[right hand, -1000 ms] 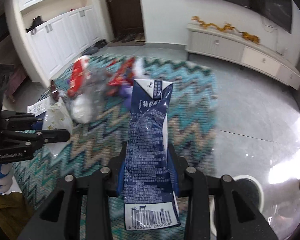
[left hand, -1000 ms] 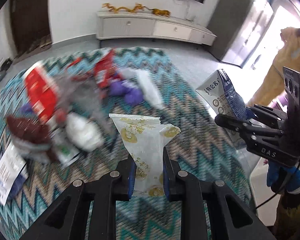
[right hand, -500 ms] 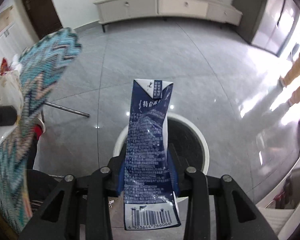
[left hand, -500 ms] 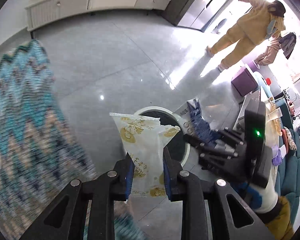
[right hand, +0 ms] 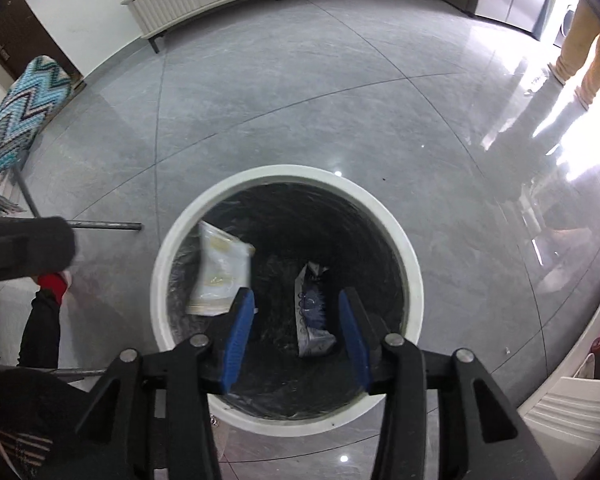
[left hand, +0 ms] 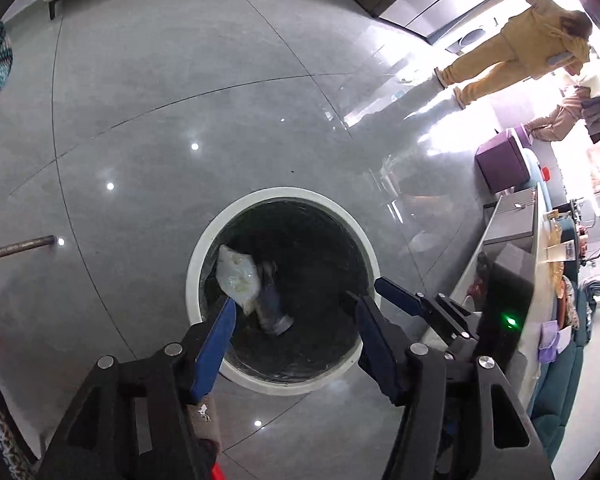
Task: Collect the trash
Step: 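Carry both items to the round bin and open both tools to drop them, then return both tools to the trash pile on the rug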
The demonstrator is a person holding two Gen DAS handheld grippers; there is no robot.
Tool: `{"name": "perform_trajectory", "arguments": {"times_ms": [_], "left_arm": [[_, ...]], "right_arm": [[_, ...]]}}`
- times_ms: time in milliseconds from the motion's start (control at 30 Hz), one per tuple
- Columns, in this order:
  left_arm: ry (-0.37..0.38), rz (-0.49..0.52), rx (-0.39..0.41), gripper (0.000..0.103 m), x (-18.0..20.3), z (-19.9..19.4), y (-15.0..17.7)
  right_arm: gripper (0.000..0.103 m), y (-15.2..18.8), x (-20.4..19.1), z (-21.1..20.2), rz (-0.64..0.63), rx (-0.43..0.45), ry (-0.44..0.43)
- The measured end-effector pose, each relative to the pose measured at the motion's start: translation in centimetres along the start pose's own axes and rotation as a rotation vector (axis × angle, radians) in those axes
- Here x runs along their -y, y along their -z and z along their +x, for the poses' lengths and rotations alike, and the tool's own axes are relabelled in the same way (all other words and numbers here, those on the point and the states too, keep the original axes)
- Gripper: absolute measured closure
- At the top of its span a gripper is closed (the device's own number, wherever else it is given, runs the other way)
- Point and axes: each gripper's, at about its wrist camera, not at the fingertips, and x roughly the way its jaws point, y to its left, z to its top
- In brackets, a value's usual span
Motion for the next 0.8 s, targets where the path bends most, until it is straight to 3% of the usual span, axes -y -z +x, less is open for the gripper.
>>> {"name": "perform_trajectory", "arguments": {"times_ms": [267,433,633,800], "left_arm": [[0.026,0.057,0.134,0.043,0.3,-7.8,2.5],[-0.031,0.1,0.242,0.043,-1.5,-14.1,5.6],[-0.103,0.102,0.38,0.039,-6.8,-22.9,11.8],[-0.168,0.005,0.495,0.033,-13.9,-29.4,17.6]], "right_arm": [[0.06,-0.5,-3.0,-4.4,-0.097,0.076,0.064],[0.06,-1.0,-7.7,-10.1,-0.173,0.187,0.017],[0.06,-0.9,-15.9,-16.1,-0.293,0.282,-0.08],[0.06,-0.4,-24.3,-19.7,-0.441,0.322,-0.133]]}}
